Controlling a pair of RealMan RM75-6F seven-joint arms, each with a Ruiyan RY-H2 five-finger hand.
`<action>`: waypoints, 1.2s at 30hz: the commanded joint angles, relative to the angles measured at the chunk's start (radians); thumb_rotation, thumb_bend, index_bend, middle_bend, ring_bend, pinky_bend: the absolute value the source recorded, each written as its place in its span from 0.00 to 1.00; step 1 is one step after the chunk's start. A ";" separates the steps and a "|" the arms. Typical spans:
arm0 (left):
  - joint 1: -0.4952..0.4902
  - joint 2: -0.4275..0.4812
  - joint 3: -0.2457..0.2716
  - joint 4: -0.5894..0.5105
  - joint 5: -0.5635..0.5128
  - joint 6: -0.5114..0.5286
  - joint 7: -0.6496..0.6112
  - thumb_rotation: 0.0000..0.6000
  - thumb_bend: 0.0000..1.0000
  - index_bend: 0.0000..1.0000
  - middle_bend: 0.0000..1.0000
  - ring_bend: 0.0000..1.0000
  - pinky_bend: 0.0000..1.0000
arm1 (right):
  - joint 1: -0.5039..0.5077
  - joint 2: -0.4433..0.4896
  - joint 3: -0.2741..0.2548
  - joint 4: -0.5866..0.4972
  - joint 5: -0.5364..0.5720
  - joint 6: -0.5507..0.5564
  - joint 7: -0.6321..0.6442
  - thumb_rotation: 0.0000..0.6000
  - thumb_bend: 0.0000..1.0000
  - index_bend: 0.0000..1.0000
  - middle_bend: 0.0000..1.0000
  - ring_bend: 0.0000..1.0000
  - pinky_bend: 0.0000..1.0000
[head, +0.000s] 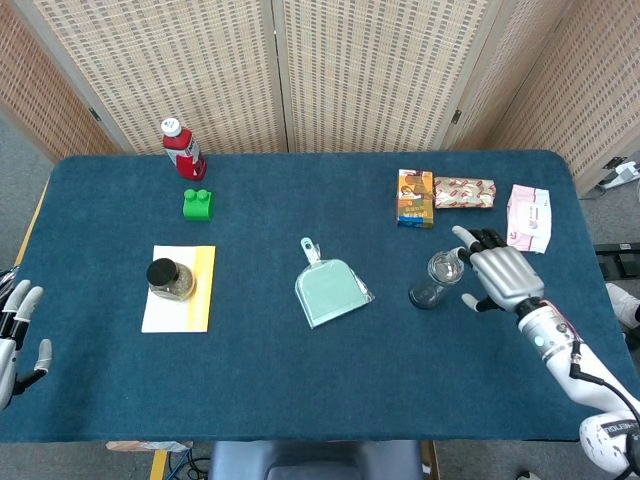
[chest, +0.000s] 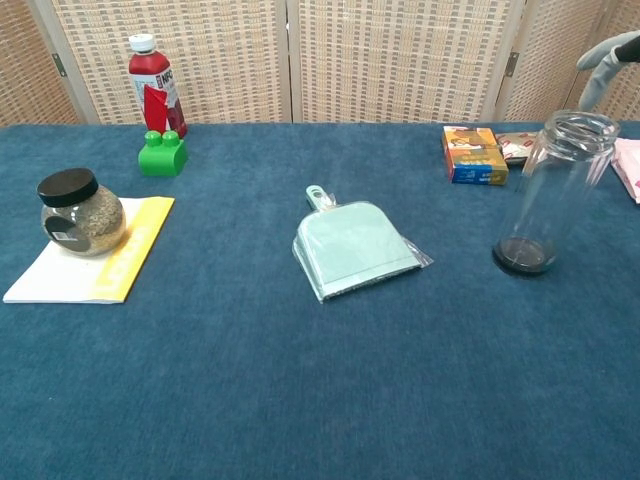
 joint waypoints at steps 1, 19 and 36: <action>0.001 0.001 0.000 0.000 0.001 0.002 -0.001 1.00 0.49 0.00 0.00 0.00 0.02 | 0.008 -0.008 0.001 0.002 0.010 -0.007 -0.008 1.00 0.30 0.29 0.00 0.00 0.00; 0.006 0.007 0.000 -0.004 0.006 0.013 -0.012 1.00 0.49 0.00 0.00 0.00 0.02 | 0.035 -0.044 -0.005 0.019 0.045 -0.015 -0.040 1.00 0.30 0.29 0.00 0.00 0.00; 0.008 0.006 0.000 -0.004 0.009 0.016 -0.006 1.00 0.49 0.00 0.00 0.00 0.02 | 0.010 -0.009 -0.005 -0.015 0.011 0.030 -0.024 1.00 0.30 0.29 0.00 0.00 0.00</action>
